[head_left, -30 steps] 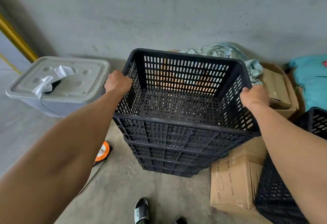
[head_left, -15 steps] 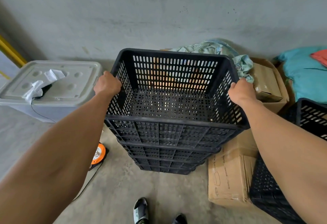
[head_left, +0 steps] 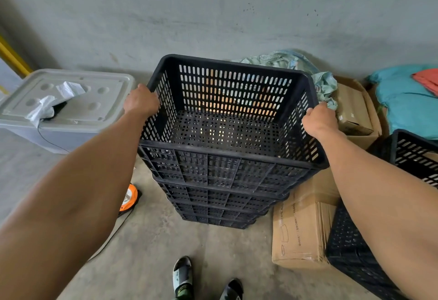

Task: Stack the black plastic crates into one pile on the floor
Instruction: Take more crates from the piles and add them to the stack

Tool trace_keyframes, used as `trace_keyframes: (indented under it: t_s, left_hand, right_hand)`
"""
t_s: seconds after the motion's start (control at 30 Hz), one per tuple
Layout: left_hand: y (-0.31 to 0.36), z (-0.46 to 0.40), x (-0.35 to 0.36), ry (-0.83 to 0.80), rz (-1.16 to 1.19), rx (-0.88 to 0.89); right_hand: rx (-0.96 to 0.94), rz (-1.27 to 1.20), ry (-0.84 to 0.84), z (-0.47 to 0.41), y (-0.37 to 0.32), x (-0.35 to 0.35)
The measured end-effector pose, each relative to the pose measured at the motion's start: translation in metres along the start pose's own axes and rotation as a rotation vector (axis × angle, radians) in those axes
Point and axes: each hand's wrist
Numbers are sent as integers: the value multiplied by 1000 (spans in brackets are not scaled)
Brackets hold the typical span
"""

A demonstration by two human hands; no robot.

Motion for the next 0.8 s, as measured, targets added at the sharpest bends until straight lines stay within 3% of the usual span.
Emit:
trace_keyframes:
  t_s: [0.3,0.43,0.5,0.6,0.67,0.73,0.8]
  left_hand:
    - [-7,8,0,-9,55,-48]
    - [-3,4,-5,-49,69,-77]
    - [3,-3,-16,44,-25,15]
    - [8,-16,-22,196,-159,270]
    - [0,-17,-4,75,-289,347]
    - [-12,-12,15,-76,-484,335]
    - [-14,-14,11,-181,-522,314]
  right_hand:
    - [-50,29,-17,-2,-3,-4]
    - [-29,72,-157,-2,1,-10]
    - [-55,117,-157,-5,-3,-22]
    - [-171,121,45,0,-12,-32]
    - [-228,263,36,12,-9,-15]
    - [-216,521,-84,23,-1,6]
    - [-173,534,-229,20,-1,1]
Point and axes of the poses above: each hand's wrist, its own z-axis away from the middle knuckle, its own x-axis out of the palm, y = z × x, and after that the axes turned 8 degrees about -y, right-handed
